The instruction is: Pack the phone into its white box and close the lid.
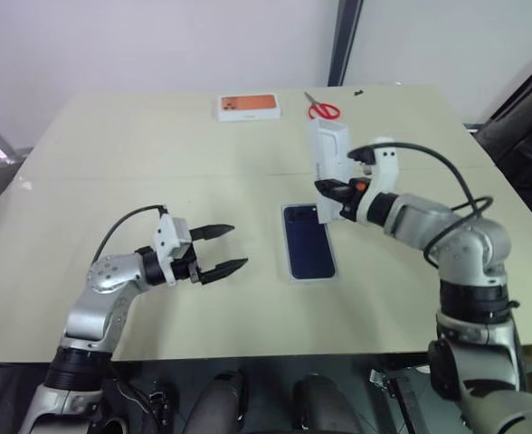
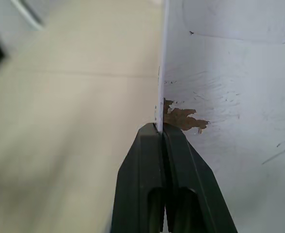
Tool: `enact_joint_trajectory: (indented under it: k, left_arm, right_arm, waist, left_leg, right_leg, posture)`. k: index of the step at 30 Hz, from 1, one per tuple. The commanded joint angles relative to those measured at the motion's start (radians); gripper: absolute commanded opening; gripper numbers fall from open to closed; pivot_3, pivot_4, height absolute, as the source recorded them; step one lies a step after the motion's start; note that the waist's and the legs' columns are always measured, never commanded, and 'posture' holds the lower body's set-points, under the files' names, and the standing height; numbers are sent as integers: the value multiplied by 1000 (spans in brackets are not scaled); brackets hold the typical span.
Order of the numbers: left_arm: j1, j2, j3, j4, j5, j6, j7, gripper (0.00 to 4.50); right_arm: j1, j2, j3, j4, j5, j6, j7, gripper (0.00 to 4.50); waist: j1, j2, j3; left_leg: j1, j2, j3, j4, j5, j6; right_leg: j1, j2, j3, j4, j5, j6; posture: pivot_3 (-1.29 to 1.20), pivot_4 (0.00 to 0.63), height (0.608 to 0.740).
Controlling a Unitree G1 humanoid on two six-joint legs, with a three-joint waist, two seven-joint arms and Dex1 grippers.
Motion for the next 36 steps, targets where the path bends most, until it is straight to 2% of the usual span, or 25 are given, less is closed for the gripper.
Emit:
enact_joint_trajectory:
  k: [1, 4, 11, 14, 18, 22, 25, 30, 31, 36]
  left_arm:
    - [-12, -6, 24, -14, -18, 8, 23, 3777]
    - [-19, -9, 24, -23, -19, 21, 34, 3777]
    - [-69, -8, 59, -1, -47, 60, 56, 3777]
    - [-88, -10, 81, 4, -70, 93, 77, 3777]
    - [-80, -11, 85, -7, -73, 107, 83, 3777]
    - [-44, -14, 71, -42, -82, 123, 80, 3777]
    - [-21, -15, 71, -65, -106, 155, 81, 2898]
    - [22, -22, 45, -100, -86, 146, 88, 380]
    - [24, -25, 41, -102, -85, 149, 92, 20]
    - [-1, -77, -30, -89, -25, 138, 139, 20]
  right_arm:
    - [37, 67, -17, -90, 32, -96, 54, 18]
    - [52, 144, -43, -147, 138, -77, 49, 18]
    - [110, 164, -52, -189, 413, 32, 52, 18]
    - [145, 158, -30, -156, 573, 113, 11, 18]
    - [163, 142, 17, -111, 661, 171, -51, 18]
    - [173, 178, 41, -6, 858, 143, -209, 18]
    - [149, 173, 55, 55, 901, 126, -273, 0]
    - [130, 170, 70, 125, 889, 111, -304, 0]
    - [127, 167, 73, 129, 880, 111, -300, 0]
    - [133, 134, 76, 131, 796, 112, -254, 0]
  waist:
    - [-1, 0, 0]
    - [-5, 0, 0]
    - [4, 1, 0]
    - [0, 1, 0]
    - [-5, 1, 1]
    - [-5, 1, 1]
    - [-3, 1, 1]
    - [-2, 1, 1]
    - [-2, 1, 1]
    - [1, 1, 1]
  left_leg:
    - [0, 0, 0, 0, 0, 0]
    - [0, 0, 0, 0, 0, 0]
    - [0, 0, -1, 0, 0, 0]
    - [0, 0, -1, 0, 0, 0]
    - [0, 0, -1, -1, 0, 0]
    - [0, 0, -1, 0, 0, 0]
    - [0, 0, -1, 0, 0, 0]
    - [0, 0, 0, 0, 0, 0]
    - [0, 0, 0, 0, 0, 0]
    - [0, 0, 0, 0, 0, 0]
  right_leg:
    - [0, 0, 0, 0, 0, 0]
    - [-1, 0, 1, 1, 0, 0]
    - [0, 0, 0, 0, 0, 0]
    - [0, 0, 0, 0, 0, 0]
    - [-1, 0, 0, 0, 0, 0]
    - [-1, 0, 0, 0, 0, 0]
    - [-1, 0, 1, 0, 0, 0]
    - [0, 0, 0, 0, 0, 0]
    - [0, 0, 0, 0, 0, 0]
    - [0, 0, 0, 0, 0, 0]
  posture:
    - [0, 150, 734]
    - [0, 150, 734]
    - [0, 150, 734]
    - [0, 150, 734]
    - [0, 150, 734]
    - [0, 150, 734]
    - [0, 150, 734]
    - [0, 150, 734]
    - [0, 150, 734]
    - [0, 150, 734]
